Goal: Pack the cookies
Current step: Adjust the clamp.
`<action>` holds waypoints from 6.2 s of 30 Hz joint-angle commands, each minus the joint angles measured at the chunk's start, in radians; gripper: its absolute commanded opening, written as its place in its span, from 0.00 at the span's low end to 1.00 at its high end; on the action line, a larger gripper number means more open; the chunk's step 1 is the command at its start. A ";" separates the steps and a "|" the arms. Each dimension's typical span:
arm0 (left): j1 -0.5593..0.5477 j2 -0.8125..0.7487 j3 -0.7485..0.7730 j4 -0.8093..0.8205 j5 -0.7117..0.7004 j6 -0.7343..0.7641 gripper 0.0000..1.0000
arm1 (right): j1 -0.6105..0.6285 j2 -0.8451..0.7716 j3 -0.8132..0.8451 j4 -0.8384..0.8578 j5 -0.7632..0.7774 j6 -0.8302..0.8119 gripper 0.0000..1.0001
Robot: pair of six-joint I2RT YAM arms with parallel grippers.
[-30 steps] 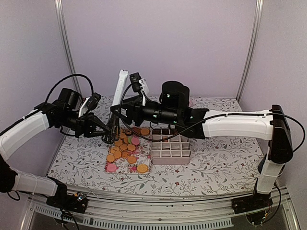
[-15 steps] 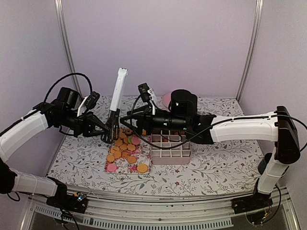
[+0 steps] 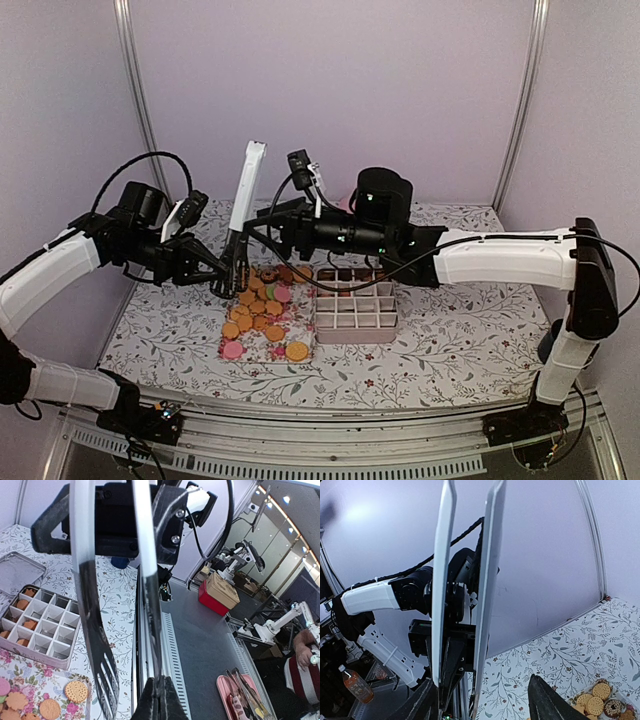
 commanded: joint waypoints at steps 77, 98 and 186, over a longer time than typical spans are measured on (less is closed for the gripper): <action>-0.004 -0.026 0.106 -0.076 0.106 0.050 0.00 | -0.144 0.222 0.111 0.003 0.189 -0.031 0.05; -0.004 0.006 0.538 -0.550 0.162 0.344 0.00 | -0.219 0.244 0.063 -0.088 0.486 0.037 0.00; -0.006 -0.063 -0.001 -0.016 -0.129 0.086 0.00 | -0.081 0.144 -0.004 0.109 -0.153 -0.011 0.87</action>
